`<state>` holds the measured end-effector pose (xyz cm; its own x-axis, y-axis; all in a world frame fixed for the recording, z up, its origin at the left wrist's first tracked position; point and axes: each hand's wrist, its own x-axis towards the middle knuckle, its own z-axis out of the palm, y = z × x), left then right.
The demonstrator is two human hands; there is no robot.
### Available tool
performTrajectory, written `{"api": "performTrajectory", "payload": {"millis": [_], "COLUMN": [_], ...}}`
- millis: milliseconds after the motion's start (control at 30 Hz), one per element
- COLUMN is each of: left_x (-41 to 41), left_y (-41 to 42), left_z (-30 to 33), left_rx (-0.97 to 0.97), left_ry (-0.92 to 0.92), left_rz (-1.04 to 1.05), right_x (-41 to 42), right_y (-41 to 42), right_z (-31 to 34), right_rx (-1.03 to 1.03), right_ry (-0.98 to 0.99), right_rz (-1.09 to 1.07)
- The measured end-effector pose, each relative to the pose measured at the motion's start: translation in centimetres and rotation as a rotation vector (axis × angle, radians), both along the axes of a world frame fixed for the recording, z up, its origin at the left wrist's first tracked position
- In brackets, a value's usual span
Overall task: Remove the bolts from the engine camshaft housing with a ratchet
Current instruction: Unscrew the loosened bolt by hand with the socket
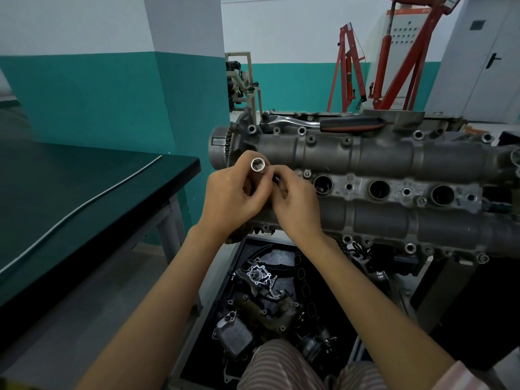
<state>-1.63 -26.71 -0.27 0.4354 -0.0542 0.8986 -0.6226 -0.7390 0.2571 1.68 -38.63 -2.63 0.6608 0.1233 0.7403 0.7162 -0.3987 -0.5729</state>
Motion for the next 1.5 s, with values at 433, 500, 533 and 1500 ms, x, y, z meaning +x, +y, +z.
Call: {"api": "performTrajectory", "payload": {"millis": [433,500,533,1500], "left_x": [0.13,-0.01,-0.06,0.61], "left_y": [-0.24,-0.23,-0.19,-0.02], "left_z": [-0.13,-0.14,-0.16,-0.35], "left_rx": [-0.033,-0.032,-0.026,-0.067], "left_ry": [-0.033,-0.03,-0.031,-0.021], "left_rz": [0.036,0.008,-0.002,0.04], "right_x": [-0.14,-0.24,-0.26,-0.37], "right_y": [0.17,0.15,0.11,0.16], "right_z": [-0.13,-0.17,-0.21,0.14], "right_rx": [0.018,0.009,0.007,0.025], "right_ry": [-0.002,-0.006,-0.009,-0.034], "right_rz": [-0.045,-0.025,-0.019,-0.04]}}
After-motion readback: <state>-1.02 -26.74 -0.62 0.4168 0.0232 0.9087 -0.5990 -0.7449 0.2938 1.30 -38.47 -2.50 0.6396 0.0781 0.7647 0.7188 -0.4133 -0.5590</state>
